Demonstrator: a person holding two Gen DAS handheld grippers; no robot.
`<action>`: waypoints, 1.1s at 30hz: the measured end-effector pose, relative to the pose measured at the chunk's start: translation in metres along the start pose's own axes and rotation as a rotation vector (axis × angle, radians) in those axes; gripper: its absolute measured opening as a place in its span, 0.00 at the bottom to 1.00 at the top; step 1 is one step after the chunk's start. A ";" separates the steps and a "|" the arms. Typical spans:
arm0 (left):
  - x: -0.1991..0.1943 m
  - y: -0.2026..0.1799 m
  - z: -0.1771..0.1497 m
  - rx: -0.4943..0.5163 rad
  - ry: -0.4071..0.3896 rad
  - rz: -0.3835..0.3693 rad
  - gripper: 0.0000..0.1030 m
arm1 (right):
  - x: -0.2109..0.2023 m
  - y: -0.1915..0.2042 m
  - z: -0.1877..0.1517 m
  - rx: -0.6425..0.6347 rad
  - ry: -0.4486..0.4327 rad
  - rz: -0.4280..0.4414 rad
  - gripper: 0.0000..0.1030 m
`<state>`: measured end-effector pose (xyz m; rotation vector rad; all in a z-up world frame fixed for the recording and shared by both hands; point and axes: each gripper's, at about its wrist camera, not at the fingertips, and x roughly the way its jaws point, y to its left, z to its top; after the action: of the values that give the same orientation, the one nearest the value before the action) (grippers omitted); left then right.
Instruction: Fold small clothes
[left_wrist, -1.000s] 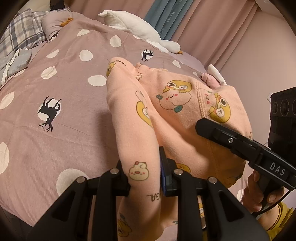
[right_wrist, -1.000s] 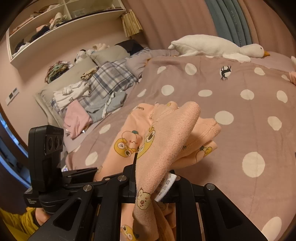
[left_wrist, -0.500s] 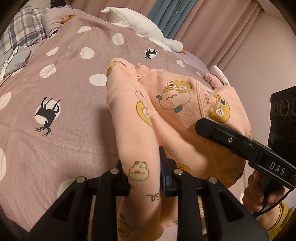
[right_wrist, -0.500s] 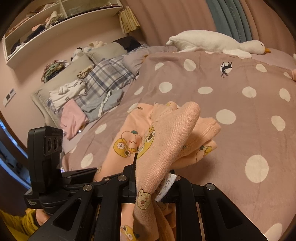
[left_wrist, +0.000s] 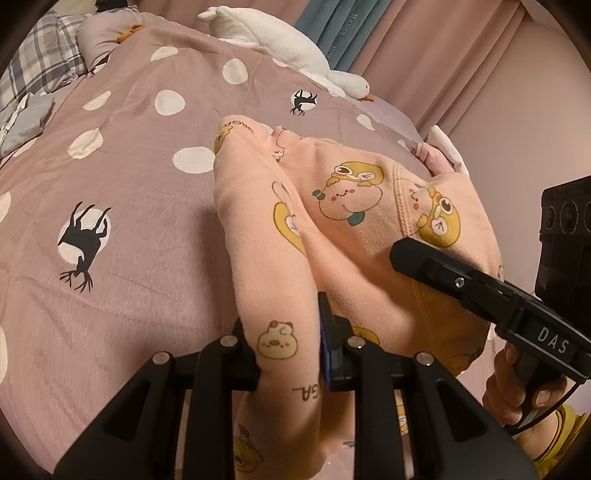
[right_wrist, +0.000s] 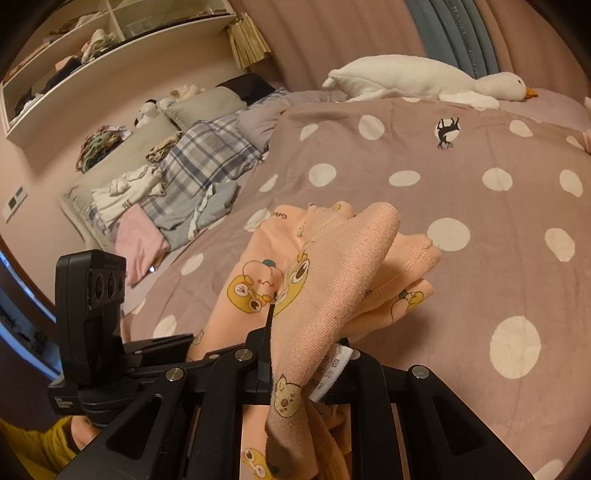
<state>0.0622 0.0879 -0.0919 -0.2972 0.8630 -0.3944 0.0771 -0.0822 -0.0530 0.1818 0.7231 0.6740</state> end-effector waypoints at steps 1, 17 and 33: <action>0.002 0.000 0.001 -0.003 0.003 0.000 0.22 | 0.000 0.000 -0.001 0.001 0.000 -0.002 0.17; 0.028 -0.001 0.011 -0.010 0.038 0.007 0.22 | 0.010 -0.021 0.003 0.041 0.009 -0.002 0.17; 0.053 0.001 0.022 -0.015 0.065 0.016 0.22 | 0.024 -0.039 0.007 0.055 0.017 -0.018 0.17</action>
<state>0.1104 0.0670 -0.1142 -0.2922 0.9315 -0.3845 0.1146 -0.0963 -0.0758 0.2198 0.7590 0.6393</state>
